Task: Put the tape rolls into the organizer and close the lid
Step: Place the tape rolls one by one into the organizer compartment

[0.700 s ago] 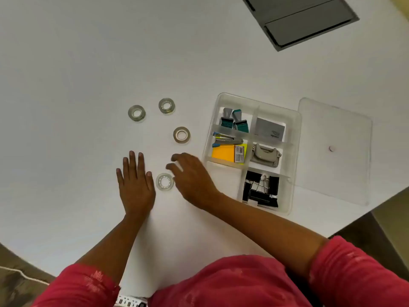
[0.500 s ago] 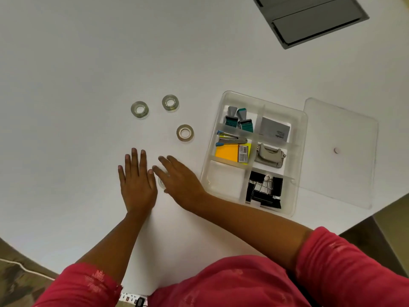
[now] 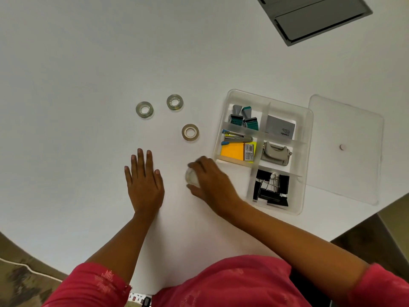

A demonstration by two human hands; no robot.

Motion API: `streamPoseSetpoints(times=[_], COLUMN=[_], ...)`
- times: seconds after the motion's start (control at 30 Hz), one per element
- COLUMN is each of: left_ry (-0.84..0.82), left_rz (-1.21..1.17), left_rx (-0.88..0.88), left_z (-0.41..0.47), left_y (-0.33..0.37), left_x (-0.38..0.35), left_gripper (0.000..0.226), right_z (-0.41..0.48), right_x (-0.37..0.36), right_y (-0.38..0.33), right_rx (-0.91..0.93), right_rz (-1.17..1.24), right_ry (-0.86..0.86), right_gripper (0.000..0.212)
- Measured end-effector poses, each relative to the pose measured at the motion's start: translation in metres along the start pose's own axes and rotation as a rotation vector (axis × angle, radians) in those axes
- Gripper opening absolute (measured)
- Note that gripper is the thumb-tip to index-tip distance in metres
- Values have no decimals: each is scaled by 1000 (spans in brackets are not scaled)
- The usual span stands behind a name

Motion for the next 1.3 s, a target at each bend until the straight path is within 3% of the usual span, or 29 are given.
streamPoseSetpoints(times=[0.23,0.5,0.9,1.1,1.2,1.3], left_ry=[9,2,6,1,-5,-10], left_rz=[-7,-6,-6,-8,-4,-5], left_rx=[-15,-30,-30,-24,-17,-19], left_z=[-1,0,1,0,0,1], left_y=[-3,-4,-5,-5,-4,-5], left_x=[-1,1,-1,-2,-1,0], left_gripper=[56,57,57,57,58,58], right_z=[-40,-43,-37,-36,-15,20], right_x=[29,1,3,11,22,25], right_y=[57,77,75,68,53,38], right_rx=[-194,-240,-357,-336,-260,-142], right_rz=[-211,-433,-564,-511,-484,-460], right_ry=[105,-151,-200,-104,30,113], right_gripper=[51,49,45,42,30,35])
Point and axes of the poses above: each hand's wrist, its own z-axis towards the middle knuckle, its own x-axis out of the back of the hand, y = z × x, the point moved 3 cm from there along z, towards the middle knuckle, and after that the axes turned 13 degrees about -z, right-handed, at the moved point
